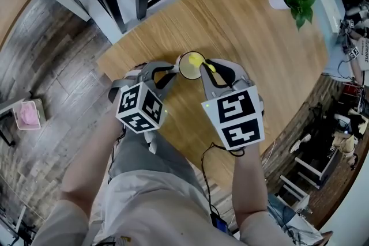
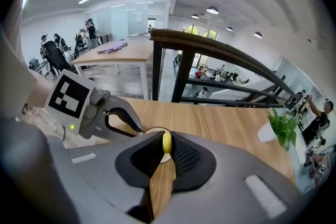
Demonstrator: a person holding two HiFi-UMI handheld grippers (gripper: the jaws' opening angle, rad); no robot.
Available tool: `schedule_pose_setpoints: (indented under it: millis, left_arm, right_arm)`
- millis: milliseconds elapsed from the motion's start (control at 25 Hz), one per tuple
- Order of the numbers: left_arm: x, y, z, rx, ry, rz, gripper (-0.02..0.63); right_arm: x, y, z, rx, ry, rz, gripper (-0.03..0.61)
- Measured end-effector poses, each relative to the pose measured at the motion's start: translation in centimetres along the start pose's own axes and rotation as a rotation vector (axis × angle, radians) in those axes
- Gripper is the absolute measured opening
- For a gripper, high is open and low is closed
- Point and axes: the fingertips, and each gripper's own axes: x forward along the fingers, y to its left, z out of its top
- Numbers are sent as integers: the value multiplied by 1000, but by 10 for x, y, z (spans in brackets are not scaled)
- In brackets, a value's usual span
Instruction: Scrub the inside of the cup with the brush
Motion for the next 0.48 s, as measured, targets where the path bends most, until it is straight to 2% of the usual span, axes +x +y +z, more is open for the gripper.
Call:
schedule_pose_setpoints:
  millis: [240,480]
  left_arm:
    - [-1,-1,-1,-19,16,-8,52]
    - [-1,-2,2,-6,20,-14,52]
  right_arm:
    - [-20,5,-22,18,72,19,32]
    - [-25,32,-21,39,52,91,32]
